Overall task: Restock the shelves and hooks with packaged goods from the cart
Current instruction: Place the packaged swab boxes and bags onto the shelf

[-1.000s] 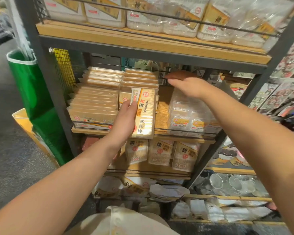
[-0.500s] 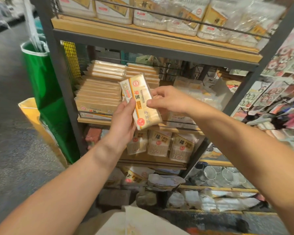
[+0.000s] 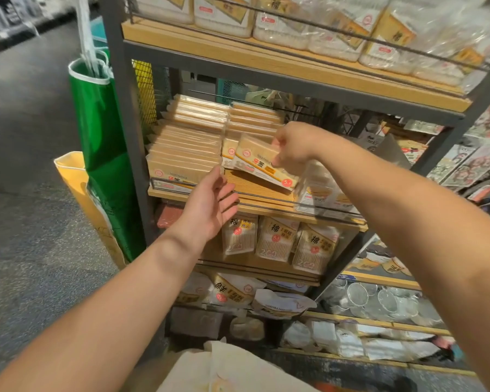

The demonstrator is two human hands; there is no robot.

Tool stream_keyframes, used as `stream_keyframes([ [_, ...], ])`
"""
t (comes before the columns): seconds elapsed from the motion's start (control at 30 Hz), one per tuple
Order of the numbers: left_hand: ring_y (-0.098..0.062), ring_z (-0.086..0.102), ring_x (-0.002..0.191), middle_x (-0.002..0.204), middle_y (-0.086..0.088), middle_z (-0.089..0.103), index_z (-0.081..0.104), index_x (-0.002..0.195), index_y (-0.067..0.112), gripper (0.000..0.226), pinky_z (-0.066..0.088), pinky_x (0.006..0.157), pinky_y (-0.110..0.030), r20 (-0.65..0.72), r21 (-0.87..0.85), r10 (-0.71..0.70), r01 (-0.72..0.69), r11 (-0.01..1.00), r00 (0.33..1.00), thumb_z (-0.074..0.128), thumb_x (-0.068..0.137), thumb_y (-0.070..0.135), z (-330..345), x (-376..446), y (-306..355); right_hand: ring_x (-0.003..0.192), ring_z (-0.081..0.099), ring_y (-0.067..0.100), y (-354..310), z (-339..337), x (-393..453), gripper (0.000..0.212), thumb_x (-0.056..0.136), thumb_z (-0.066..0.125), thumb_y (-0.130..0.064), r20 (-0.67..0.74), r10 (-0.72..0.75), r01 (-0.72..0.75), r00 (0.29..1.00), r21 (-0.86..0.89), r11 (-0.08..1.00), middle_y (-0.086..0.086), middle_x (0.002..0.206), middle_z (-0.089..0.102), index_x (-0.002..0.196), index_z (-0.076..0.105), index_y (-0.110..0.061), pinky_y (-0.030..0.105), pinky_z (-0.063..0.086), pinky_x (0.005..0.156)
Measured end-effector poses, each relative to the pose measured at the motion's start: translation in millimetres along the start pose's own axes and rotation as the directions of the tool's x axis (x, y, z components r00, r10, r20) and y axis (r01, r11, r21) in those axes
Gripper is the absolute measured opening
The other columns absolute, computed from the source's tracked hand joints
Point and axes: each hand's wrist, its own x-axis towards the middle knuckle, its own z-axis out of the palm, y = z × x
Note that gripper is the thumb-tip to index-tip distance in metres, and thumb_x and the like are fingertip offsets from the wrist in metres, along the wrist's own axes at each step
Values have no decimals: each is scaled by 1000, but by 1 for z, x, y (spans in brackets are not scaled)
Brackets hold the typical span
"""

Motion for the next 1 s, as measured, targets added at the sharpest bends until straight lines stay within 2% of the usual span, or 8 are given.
stream_keyframes([
  [0.17, -23, 57, 120, 130, -6, 61, 56, 118, 18, 39, 46, 88, -35, -18, -5, -9, 8, 1000, 1000, 39, 101, 48, -4, 1, -2, 97, 58, 24, -9, 25, 28, 53, 82, 77, -34, 14, 16, -16, 1000, -23, 1000, 7, 116, 65, 127, 61, -11, 33, 47, 82],
  [0.33, -26, 58, 120, 131, -9, 61, 48, 137, 14, 52, 42, 103, -41, 4, -38, -14, 14, 999, 1000, 31, 103, 50, 0, 2, 0, 83, 57, 22, -18, 42, 44, 43, 83, 75, -32, -69, 15, -18, 998, -56, 998, 2, 103, 64, 122, 62, -19, 32, 45, 72],
  [0.53, -22, 62, 93, 100, -4, 69, 52, 122, 14, 44, 43, 75, -33, 87, 131, -31, 19, 991, 996, 36, 102, 50, 4, 5, -4, 88, 58, 22, -10, 39, 35, 25, 81, 74, -39, -217, 75, -77, 973, -1, 997, -2, 97, 64, 98, 63, -23, 32, 47, 73],
  [0.63, -21, 63, 93, 94, -1, 69, 58, 106, 16, 34, 45, 81, -35, 212, 362, -41, -39, 931, 976, 38, 103, 44, 1, 7, -12, 92, 60, 22, -7, 26, 12, 27, 79, 74, -38, -257, 120, -97, 959, 99, 990, -1, 100, 64, 99, 65, -22, 36, 52, 79],
  [0.7, -24, 66, 97, 94, -2, 71, 62, 104, 17, 28, 49, 84, -35, 213, 456, -60, -45, 889, 975, 44, 102, 38, 4, 9, -14, 97, 61, 21, -3, 18, -12, 34, 81, 75, -37, -289, 127, -78, 949, 176, 981, 2, 106, 66, 107, 66, -18, 39, 52, 86],
  [0.8, -19, 67, 89, 89, 1, 72, 64, 108, 17, 25, 48, 79, -32, 250, 582, -102, -65, 811, 963, 47, 101, 35, 16, 9, -25, 92, 58, 15, 9, 21, -59, 35, 81, 75, -35, -308, 209, -107, 928, 316, 943, -1, 101, 65, 108, 68, -14, 30, 47, 82],
  [0.93, -14, 62, 75, 75, 7, 68, 69, 84, 28, 28, 42, 72, -30, 425, 687, -227, -149, 711, 876, 47, 102, 29, 47, -4, -66, 79, 56, 11, 39, 60, -140, 26, 81, 78, -30, -271, 445, -229, 854, 572, 787, -2, 86, 63, 100, 68, -15, 25, 43, 72],
  [1.0, -10, 59, 65, 76, 4, 64, 65, 92, 19, 22, 40, 65, -26, 458, 737, -336, -141, 661, 823, 46, 102, 26, 69, -15, -99, 72, 54, 9, 55, 90, -191, 23, 82, 78, -21, -233, 560, -271, 795, 690, 672, -1, 81, 62, 99, 68, -9, 22, 42, 69],
])
